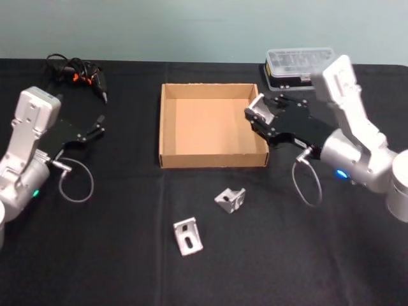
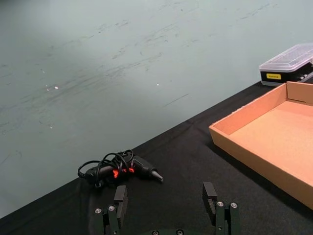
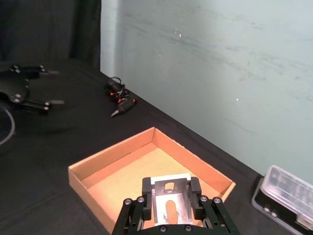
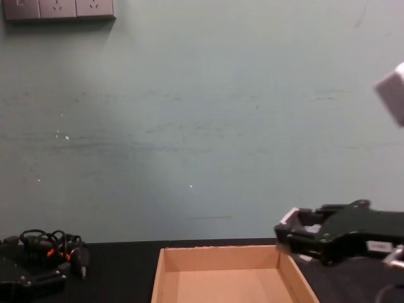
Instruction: Use one hand to pick up the angle iron from the table and place it into the box.
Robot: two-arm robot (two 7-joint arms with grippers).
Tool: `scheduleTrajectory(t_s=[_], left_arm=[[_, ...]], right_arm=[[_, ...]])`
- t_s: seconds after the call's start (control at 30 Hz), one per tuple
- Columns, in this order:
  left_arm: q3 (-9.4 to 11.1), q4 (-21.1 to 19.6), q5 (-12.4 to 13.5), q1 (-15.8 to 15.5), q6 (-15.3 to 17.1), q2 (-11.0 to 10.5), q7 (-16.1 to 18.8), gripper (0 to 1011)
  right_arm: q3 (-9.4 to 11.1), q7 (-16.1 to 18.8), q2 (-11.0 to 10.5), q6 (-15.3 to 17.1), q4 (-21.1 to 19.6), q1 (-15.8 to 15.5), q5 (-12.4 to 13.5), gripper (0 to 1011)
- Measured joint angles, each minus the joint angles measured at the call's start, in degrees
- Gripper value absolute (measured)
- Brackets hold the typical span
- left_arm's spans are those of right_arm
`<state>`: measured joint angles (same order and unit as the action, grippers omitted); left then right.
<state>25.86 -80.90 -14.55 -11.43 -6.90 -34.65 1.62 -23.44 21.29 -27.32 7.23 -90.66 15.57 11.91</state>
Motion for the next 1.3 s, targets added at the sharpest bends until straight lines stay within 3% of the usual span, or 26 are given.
scheduleTrajectory(t_s=[0.33,0.63,1.3], left_arm=[[0.0,0.0,0.0,0.0,0.0,0.0,0.0,1011],[0.0,0.0,0.0,0.0,0.0,0.0,0.0,1011],[0.0,0.0,0.0,0.0,0.0,0.0,0.0,1011]], right_arm=[[-3.5,0.2,7.1,-0.3,12.7,7.6,-4.8,448],[-4.3,-0.1,10.7,-0.5,19.4,11.2,-7.8,448],[-3.3,0.3,12.2,1.1,21.2,10.8,-10.7,449]])
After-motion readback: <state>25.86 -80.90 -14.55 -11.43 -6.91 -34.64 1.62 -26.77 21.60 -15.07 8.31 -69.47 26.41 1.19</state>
